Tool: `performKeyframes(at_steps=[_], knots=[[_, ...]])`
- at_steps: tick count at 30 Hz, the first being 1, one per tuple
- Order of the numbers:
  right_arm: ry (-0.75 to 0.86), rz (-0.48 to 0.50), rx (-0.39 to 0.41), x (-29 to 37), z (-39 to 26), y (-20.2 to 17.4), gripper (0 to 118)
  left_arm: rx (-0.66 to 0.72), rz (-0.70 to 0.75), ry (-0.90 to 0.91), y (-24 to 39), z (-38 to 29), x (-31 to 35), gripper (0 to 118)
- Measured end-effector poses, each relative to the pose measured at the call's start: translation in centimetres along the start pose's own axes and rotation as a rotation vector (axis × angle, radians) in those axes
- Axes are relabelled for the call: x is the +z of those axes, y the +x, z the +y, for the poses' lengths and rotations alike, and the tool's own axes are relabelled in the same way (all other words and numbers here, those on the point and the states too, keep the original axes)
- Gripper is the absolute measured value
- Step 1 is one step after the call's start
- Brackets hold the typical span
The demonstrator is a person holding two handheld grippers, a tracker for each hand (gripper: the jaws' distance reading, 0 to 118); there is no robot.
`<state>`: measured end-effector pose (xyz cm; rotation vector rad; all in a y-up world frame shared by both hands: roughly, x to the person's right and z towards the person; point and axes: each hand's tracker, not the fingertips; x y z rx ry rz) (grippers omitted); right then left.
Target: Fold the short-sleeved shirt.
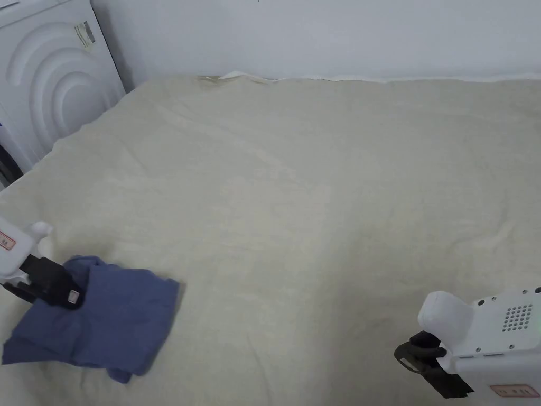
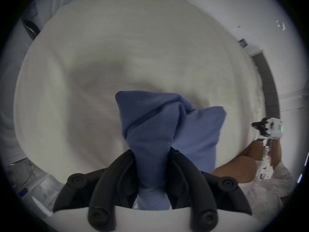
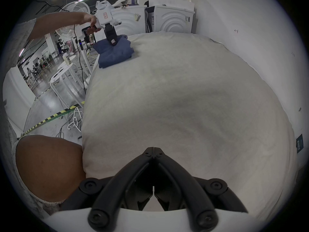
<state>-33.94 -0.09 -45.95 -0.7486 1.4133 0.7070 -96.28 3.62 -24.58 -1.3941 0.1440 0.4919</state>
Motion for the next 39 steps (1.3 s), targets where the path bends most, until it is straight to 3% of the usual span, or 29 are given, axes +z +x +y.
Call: performKeyframes(at_steps=[4, 8, 10, 12, 14, 20, 27, 29, 30, 33, 34, 37, 38, 39], knots=[[-0.010, -0.008, -0.009, 0.3, -0.2, 0.1, 0, -0.004, 0.141, -0.030, -1.0, 0.6, -1.3, 26], [-0.015, -0.019, -0.013, 0.6, -0.4, -0.1, 0, 0.012, 0.138, -0.006, 0.2, -0.1, -3.4, 29], [-0.016, -0.023, -0.012, 1.0, -0.4, -0.3, 0, 0.091, 0.131, 0.033, -1.1, -0.4, -3.6, 39], [-0.003, -0.029, -0.008, 1.7, -0.4, -0.6, 0, 0.084, 0.188, 0.070, -1.4, -1.3, -3.1, 67], [0.008, -0.028, -0.020, 2.3, -0.5, -0.6, 0, 0.052, 0.359, 0.104, -1.5, -2.3, -1.8, 100], [0.043, -0.060, -0.014, 5.2, -1.1, -0.6, 0, 0.028, 0.386, 0.187, 0.6, -5.5, 4.9, 101], [0.239, -0.203, -0.070, 14.1, -2.7, -0.9, 0, -0.182, 0.441, 0.877, 15.9, -12.0, 15.7, 101], [0.339, -0.287, -0.100, 18.0, -3.5, -1.7, 0, -0.242, 0.482, 1.049, 21.9, -14.6, 16.9, 101], [0.392, -0.326, -0.123, 20.0, -3.9, -2.0, 0, -0.232, 0.437, 1.091, 25.1, -16.0, 16.4, 101], [0.544, -0.568, -0.141, 25.4, -5.3, -3.7, 1, -0.275, 0.446, 1.380, 33.8, -19.4, 15.5, 101], [0.599, -0.616, -0.165, 27.3, -5.7, -4.3, 6, -0.265, 0.430, 1.449, 36.6, -20.0, 14.8, 102], [0.708, -0.760, -0.216, 32.0, -6.6, -5.8, 70, -0.246, 0.355, 1.561, 43.8, -20.4, 13.2, 113], [0.736, -0.798, -0.214, 33.3, -6.8, -6.3, 83, -0.261, 0.321, 1.573, 45.7, -20.4, 12.8, 114], [0.776, -0.849, -0.218, 34.6, -7.0, -6.8, 83, -0.272, 0.293, 1.624, 47.6, -20.5, 12.3, 114]])
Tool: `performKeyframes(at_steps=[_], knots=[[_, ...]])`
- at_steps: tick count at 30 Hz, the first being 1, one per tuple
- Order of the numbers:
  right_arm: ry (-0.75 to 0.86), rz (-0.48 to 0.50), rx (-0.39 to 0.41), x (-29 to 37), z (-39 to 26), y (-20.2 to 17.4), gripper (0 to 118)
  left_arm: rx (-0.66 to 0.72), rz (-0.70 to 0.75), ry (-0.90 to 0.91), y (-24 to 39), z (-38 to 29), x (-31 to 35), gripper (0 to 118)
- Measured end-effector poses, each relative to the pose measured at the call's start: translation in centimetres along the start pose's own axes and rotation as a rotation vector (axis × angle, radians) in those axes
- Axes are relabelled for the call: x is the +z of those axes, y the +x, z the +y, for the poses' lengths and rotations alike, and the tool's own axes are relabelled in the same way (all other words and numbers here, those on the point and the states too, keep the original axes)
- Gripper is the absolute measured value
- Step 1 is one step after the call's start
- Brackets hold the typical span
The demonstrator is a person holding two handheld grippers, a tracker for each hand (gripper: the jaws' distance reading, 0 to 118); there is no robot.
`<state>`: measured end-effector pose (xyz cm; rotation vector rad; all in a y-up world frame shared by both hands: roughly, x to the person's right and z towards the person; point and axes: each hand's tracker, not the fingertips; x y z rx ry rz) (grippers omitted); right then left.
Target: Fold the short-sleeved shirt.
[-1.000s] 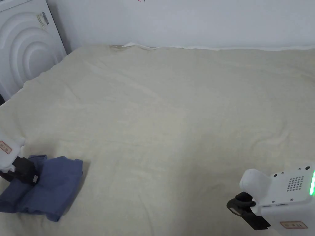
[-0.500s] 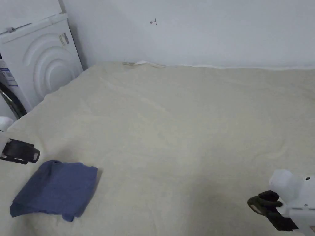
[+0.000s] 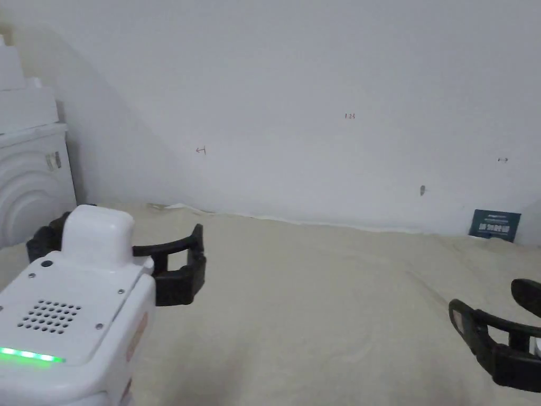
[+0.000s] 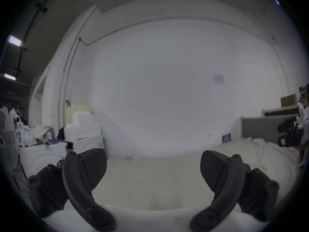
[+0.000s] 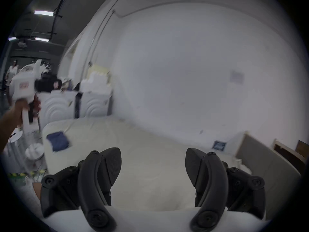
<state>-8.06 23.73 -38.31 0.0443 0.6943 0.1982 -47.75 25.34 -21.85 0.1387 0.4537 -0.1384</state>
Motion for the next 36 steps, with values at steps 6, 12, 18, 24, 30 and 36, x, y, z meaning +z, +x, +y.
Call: performKeyframes(at_steps=[6, 12, 18, 24, 30, 36], knots=[[0.075, -0.172, 0.020, 3.1, 2.7, 1.5, 118, 0.069, -0.044, -0.023, 7.1, 1.5, -1.4, 114], [0.036, -0.160, -0.078, 1.7, 4.5, 3.1, 118, 0.083, -0.037, -0.136, 9.0, 2.1, -2.1, 114], [-0.061, -0.157, -0.230, 1.1, 5.2, 3.2, 118, 0.115, -0.038, -0.190, 7.0, 1.3, -1.9, 114], [-0.066, -0.188, -0.257, 1.7, 6.7, 2.1, 118, 0.138, -0.056, -0.193, 5.3, 1.6, -2.2, 114], [-0.078, -0.204, -0.248, 3.1, 7.6, 1.3, 118, 0.201, -0.079, -0.206, 3.9, 2.2, -2.4, 114], [-0.116, -0.139, -0.328, 3.6, 8.1, 2.1, 118, 0.140, -0.044, -0.182, 3.9, 2.7, -2.5, 114]])
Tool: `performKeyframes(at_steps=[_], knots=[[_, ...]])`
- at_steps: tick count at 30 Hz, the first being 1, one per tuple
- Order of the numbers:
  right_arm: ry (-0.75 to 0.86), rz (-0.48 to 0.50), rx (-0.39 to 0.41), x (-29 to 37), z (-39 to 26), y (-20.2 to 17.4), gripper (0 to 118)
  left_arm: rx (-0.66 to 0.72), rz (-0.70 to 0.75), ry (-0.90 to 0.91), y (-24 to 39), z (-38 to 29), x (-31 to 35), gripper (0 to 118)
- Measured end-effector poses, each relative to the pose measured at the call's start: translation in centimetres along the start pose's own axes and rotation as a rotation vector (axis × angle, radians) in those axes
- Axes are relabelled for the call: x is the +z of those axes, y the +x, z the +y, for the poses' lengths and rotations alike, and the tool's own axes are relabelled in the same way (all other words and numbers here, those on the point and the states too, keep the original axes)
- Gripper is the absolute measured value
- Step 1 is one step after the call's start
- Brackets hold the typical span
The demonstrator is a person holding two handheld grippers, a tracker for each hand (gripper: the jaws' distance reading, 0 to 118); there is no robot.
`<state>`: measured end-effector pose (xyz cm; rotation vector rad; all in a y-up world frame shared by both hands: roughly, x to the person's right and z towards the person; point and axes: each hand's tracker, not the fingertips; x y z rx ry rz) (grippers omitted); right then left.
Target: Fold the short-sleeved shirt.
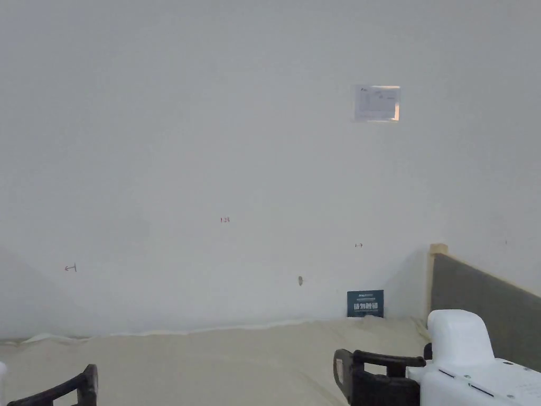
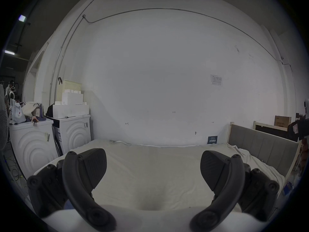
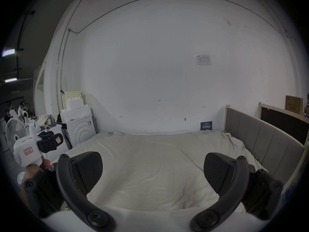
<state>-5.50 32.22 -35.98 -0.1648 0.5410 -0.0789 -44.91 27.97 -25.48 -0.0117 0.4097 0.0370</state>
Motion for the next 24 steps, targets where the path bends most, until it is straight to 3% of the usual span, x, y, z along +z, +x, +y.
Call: performKeyframes(at_steps=[2, 7, 12, 15, 16, 18, 21, 22, 24], knots=[[0.031, -0.012, -0.001, 0.1, 0.0, 0.3, 118, 0.002, -0.002, -0.012, 0.0, 0.1, -0.1, 114], [-0.085, -0.220, 0.033, -1.3, 0.4, 0.3, 118, 0.021, -0.001, -0.006, -0.3, 0.1, -0.1, 114], [-0.109, -0.214, 0.011, -2.5, -0.2, 1.2, 118, 0.041, -0.005, -0.012, -0.4, -0.1, -0.3, 114], [-0.065, -0.283, -0.025, -2.8, -0.4, 1.8, 118, 0.035, -0.002, -0.014, -0.4, -0.2, -0.3, 114], [-0.081, -0.253, -0.029, -2.7, -0.2, 2.0, 118, 0.038, -0.006, -0.017, -0.4, -0.2, -0.3, 114], [-0.155, -0.176, -0.112, -2.8, 0.2, 2.5, 118, 0.036, -0.011, -0.017, -0.3, -0.2, -0.3, 114], [-0.131, -0.004, -0.175, -3.0, 0.1, 3.8, 118, 0.037, -0.009, -0.022, -0.2, -0.2, -0.4, 114], [-0.120, -0.021, -0.198, -2.9, 0.1, 4.0, 118, 0.042, -0.014, -0.020, -0.2, -0.2, -0.4, 114], [-0.056, -0.082, -0.139, -2.8, -0.5, 3.8, 118, 0.037, -0.008, -0.012, 0.0, -0.3, -0.4, 114]])
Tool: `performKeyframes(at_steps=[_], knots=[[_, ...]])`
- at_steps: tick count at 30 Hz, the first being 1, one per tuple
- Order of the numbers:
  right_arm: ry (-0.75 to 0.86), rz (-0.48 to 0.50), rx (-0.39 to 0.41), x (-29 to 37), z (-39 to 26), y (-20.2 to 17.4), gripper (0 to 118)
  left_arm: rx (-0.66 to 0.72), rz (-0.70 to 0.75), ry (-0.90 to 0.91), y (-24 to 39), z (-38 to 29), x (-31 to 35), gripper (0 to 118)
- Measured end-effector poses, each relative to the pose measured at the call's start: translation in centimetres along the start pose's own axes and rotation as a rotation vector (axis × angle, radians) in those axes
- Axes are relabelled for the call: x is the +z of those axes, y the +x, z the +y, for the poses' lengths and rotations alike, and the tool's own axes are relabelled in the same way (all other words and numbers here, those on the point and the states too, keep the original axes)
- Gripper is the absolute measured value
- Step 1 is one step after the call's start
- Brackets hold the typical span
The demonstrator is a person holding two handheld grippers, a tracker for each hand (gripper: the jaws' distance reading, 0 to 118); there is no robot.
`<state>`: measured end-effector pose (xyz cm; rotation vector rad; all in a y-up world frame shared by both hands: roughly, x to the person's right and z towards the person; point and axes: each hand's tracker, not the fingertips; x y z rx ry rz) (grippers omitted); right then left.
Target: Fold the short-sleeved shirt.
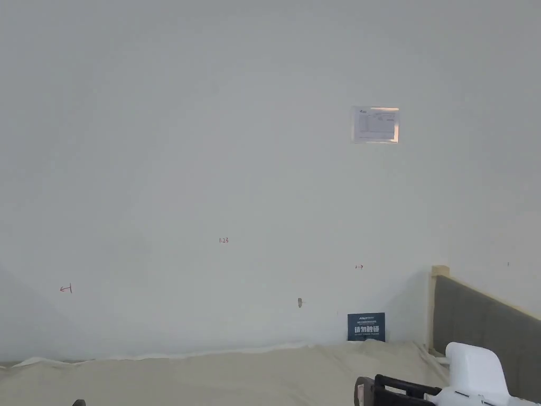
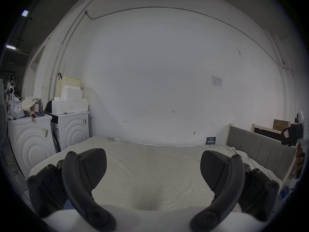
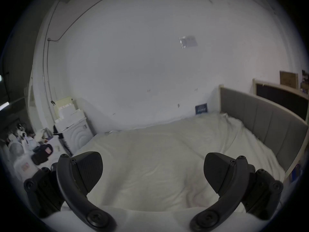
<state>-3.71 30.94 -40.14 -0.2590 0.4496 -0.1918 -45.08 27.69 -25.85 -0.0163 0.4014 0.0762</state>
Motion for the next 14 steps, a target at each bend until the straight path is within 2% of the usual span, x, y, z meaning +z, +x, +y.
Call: performKeyframes(at_steps=[2, 7, 9, 11, 14], knots=[[0.093, -0.092, 0.079, 0.4, -0.7, -0.4, 118, -0.003, 0.000, 0.001, 0.2, 0.0, 0.1, 114], [0.219, -0.177, 0.205, 0.6, -1.6, -0.6, 118, -0.006, -0.004, 0.004, 0.4, -0.1, 0.2, 114], [0.240, -0.213, 0.209, 0.6, -1.6, -0.4, 118, -0.002, -0.004, 0.003, 0.4, -0.1, 0.2, 114], [0.258, -0.188, 0.215, 0.8, -1.8, -0.1, 118, -0.011, 0.001, 0.008, 0.5, -0.2, 0.2, 114], [0.271, -0.218, 0.232, 0.7, -1.9, -0.2, 118, -0.027, 0.006, 0.015, 0.7, -0.2, 0.2, 114]])
